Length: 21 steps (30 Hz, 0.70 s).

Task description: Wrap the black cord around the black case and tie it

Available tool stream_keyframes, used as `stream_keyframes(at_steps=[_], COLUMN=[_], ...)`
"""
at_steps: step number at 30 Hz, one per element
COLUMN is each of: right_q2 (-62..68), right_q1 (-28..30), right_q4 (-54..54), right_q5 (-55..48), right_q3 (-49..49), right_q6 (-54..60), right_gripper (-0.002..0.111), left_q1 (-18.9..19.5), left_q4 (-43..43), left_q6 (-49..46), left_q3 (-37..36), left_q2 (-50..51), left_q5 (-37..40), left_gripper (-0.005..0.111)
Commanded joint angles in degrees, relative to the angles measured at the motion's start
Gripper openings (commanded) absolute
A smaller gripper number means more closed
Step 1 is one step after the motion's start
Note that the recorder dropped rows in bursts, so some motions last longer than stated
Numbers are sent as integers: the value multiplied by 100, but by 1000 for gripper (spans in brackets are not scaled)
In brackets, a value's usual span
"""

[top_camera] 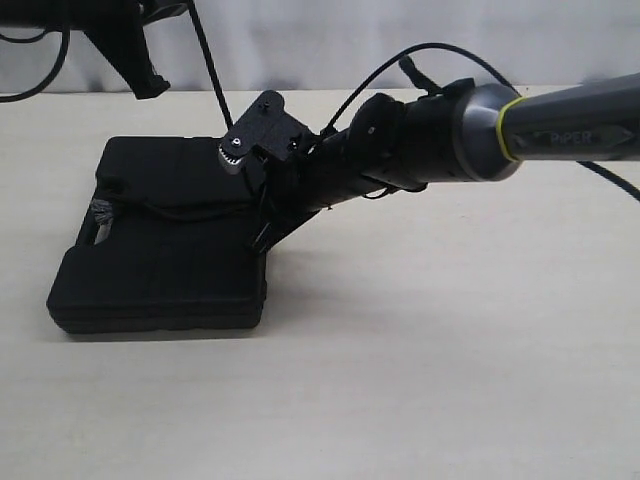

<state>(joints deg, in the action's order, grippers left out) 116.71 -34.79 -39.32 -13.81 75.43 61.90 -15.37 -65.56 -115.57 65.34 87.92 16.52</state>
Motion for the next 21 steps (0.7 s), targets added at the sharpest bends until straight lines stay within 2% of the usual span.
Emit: stream_keyframes(at_steps=[1, 4, 7, 10, 13, 21], right_q2=[-93, -456, -723, -758, -572, -526], right_q1=[26, 26, 26, 15, 6, 3], right_q4=[84, 84, 84, 84, -111, -111], right_q5=[-139, -149, -161, 278, 674, 672], right_q3=[-25, -25, -25, -25, -25, -13], right_q6=[23, -271, -666, -1077, -1101, -1054], right_gripper=[31, 40, 39, 39, 39, 41], left_q1=[-1, -1, -1, -1, -1, -1], left_q4=[-129, -129, -151, -149, -149, -149], left_q6=[64, 64, 64, 64, 64, 64], left_q3=[9, 9, 9, 9, 9, 9], left_q2=[-96, -96, -96, -96, -96, -96], left_q5=[-211, -211, -205, -90, -15, -15], left_gripper=[0, 0, 0, 0, 0, 0])
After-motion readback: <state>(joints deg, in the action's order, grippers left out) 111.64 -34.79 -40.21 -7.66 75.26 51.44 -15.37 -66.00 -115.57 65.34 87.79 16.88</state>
